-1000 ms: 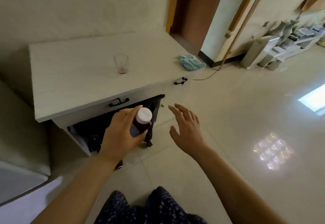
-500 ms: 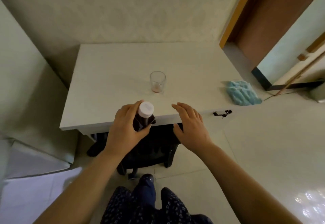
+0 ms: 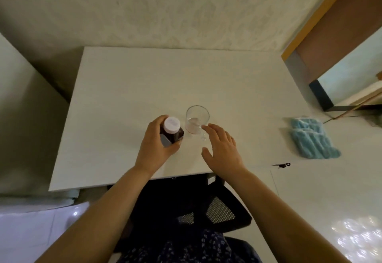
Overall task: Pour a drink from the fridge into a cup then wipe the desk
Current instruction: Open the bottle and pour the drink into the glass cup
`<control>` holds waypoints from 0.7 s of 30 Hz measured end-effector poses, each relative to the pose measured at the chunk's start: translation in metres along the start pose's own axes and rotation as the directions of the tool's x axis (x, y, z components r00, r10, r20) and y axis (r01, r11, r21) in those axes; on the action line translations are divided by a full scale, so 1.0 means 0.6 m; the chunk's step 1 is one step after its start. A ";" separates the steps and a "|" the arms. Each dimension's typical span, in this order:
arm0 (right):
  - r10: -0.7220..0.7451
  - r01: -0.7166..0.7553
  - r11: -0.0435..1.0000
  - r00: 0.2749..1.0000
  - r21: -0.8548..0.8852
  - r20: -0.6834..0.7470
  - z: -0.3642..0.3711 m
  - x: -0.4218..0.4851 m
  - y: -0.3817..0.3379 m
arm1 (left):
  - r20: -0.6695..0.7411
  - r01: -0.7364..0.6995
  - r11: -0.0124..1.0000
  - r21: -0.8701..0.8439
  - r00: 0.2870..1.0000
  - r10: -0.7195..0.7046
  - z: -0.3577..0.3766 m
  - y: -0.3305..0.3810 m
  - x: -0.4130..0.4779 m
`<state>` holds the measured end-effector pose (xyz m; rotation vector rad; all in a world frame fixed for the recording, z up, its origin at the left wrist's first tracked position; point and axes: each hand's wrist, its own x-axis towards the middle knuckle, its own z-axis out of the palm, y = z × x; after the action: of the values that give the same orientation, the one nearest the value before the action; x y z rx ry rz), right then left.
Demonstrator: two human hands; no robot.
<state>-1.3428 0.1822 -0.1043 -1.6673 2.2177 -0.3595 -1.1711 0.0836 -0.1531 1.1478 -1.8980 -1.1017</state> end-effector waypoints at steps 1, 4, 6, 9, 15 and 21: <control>0.002 -0.002 1.000 1.000 0.003 0.010 0.002 0.010 0.004 | 0.004 0.024 0.999 -0.022 1.000 -0.024 0.005 -0.009 0.008; -0.013 0.013 1.000 1.000 0.003 0.013 0.005 0.038 0.014 | 0.007 0.069 0.995 -0.075 0.998 -0.068 0.015 -0.019 0.026; -0.017 0.017 1.000 1.000 0.006 0.026 0.008 0.051 0.020 | -0.010 0.090 0.989 -0.116 0.996 -0.092 0.020 -0.020 0.031; -0.038 0.038 0.999 0.998 0.005 0.058 0.015 0.062 0.026 | -0.047 0.116 0.977 -0.178 0.991 -0.127 0.024 -0.019 0.036; -0.066 0.065 0.998 0.995 0.013 0.070 0.022 0.070 0.038 | -0.056 0.156 0.976 -0.152 0.985 -0.166 0.034 -0.031 0.025; -0.086 0.084 0.996 0.994 0.028 0.072 0.020 0.065 0.044 | -0.074 0.193 0.968 -0.160 0.976 -0.206 0.051 -0.039 0.015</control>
<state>-1.3706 0.1522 -0.1305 -1.7375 2.0859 -0.3403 -1.1917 0.0791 -0.1863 1.3002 -1.6262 -1.2575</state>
